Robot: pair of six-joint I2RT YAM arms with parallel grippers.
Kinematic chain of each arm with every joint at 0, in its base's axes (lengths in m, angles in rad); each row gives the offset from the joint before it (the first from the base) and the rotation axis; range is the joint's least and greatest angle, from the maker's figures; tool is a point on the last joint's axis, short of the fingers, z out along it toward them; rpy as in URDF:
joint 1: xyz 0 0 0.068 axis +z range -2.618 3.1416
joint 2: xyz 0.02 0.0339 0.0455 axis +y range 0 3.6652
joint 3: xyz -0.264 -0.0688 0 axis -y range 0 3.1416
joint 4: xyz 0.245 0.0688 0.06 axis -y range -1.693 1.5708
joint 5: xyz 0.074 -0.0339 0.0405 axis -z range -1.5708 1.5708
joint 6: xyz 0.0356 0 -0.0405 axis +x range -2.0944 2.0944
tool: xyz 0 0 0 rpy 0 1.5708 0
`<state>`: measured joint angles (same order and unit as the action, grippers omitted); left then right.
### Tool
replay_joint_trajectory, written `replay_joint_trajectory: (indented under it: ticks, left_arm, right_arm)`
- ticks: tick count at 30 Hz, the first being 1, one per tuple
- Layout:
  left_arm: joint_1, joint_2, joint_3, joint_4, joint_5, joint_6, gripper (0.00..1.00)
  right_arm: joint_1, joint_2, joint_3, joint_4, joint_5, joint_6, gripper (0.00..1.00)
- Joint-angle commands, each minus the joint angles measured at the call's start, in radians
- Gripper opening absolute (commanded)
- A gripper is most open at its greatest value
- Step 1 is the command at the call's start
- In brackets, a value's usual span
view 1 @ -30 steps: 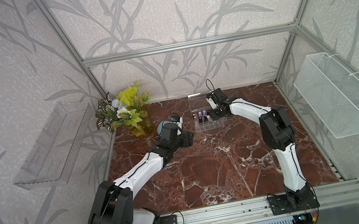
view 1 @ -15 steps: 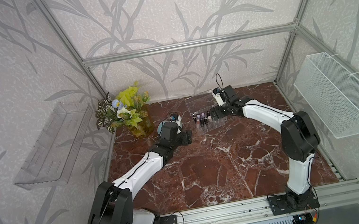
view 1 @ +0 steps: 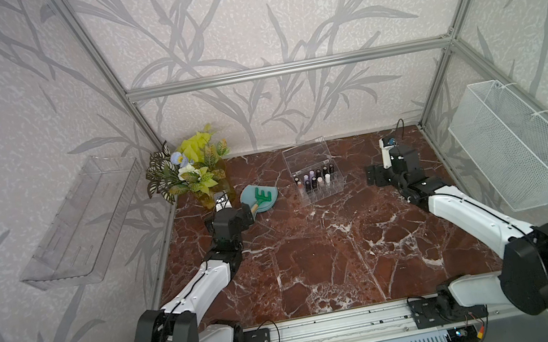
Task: Arrange the lipsticks in the organizer
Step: Place the lipstick in the storage box, then reset both arms
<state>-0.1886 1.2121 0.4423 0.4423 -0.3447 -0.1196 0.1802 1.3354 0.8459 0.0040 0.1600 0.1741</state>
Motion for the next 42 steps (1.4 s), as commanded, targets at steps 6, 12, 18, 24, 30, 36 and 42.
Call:
replay_joint_trajectory:
  ticks: [6, 12, 18, 24, 30, 36, 42]
  left_arm:
    - [0.081, 0.074, -0.169, 0.503, -0.017, 0.102, 1.00]
    - [0.109, 0.259, -0.203, 0.761, 0.037, 0.117, 1.00]
    - [0.147, 0.297, -0.177, 0.733, 0.166, 0.118, 1.00]
    - [0.147, 0.298, -0.183, 0.742, 0.179, 0.121, 1.00]
    - [0.147, 0.299, -0.183, 0.743, 0.179, 0.122, 1.00]
    - [0.147, 0.299, -0.183, 0.743, 0.177, 0.123, 1.00]
    - [0.147, 0.298, -0.183, 0.743, 0.179, 0.122, 1.00]
  right_arm:
    - [-0.134, 0.089, -0.217, 0.496, -0.093, -0.047, 0.99]
    - [-0.137, 0.097, -0.259, 0.583, -0.065, -0.074, 0.99]
    - [-0.137, 0.035, -0.306, 0.556, -0.037, -0.083, 0.99]
    - [-0.137, 0.033, -0.327, 0.561, -0.001, -0.131, 0.99]
    - [-0.153, 0.133, -0.411, 0.758, -0.008, -0.128, 0.99]
    - [-0.177, 0.243, -0.514, 1.034, -0.048, -0.116, 0.99]
    - [-0.177, 0.247, -0.500, 1.015, -0.066, -0.126, 0.99]
